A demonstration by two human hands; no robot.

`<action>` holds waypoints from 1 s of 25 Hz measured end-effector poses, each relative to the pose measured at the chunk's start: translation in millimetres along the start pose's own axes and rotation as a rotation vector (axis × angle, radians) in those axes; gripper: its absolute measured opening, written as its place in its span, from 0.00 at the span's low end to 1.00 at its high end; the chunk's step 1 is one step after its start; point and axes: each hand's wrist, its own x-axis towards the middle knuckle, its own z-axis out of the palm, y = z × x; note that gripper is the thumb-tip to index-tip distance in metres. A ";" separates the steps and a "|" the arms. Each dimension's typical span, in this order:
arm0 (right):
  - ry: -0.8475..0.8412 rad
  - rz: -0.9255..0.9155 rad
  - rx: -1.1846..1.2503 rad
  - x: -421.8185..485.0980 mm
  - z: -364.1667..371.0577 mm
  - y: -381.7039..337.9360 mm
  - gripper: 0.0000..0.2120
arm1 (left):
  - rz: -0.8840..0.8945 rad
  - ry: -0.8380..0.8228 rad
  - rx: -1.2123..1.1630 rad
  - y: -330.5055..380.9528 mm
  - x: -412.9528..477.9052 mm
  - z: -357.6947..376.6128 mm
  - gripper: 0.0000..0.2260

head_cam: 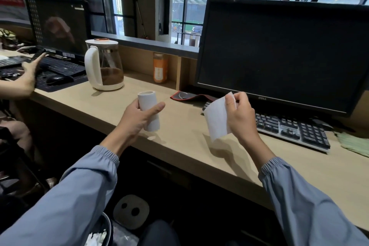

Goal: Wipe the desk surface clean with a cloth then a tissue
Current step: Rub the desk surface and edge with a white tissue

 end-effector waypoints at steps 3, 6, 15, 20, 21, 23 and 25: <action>0.006 0.095 0.024 7.8 10.7 6.1 0.16 | 0.015 0.093 0.114 -1.0 19.5 -22.4 0.30; 0.038 0.103 0.021 20.6 34.6 -1.5 0.16 | 0.054 0.201 0.191 -10.0 40.5 -37.3 0.33; -0.548 -0.250 -0.091 6.7 163.3 -45.6 0.09 | 0.131 0.333 0.461 -48.2 94.5 -77.0 0.27; -0.773 -0.458 -0.322 -34.6 200.3 -49.0 0.14 | 0.177 0.341 0.470 -61.4 100.6 -86.0 0.26; -0.828 -0.492 -0.368 -37.5 197.1 -45.0 0.17 | 0.187 0.334 0.478 -62.9 99.7 -87.4 0.27; -0.999 -0.585 -0.519 -37.8 186.6 -36.6 0.25 | 0.195 0.336 0.493 -67.7 93.5 -89.4 0.32; -1.044 -0.647 -0.603 -35.6 180.8 -32.1 0.29 | 0.195 0.374 0.470 -73.5 80.4 -88.7 0.34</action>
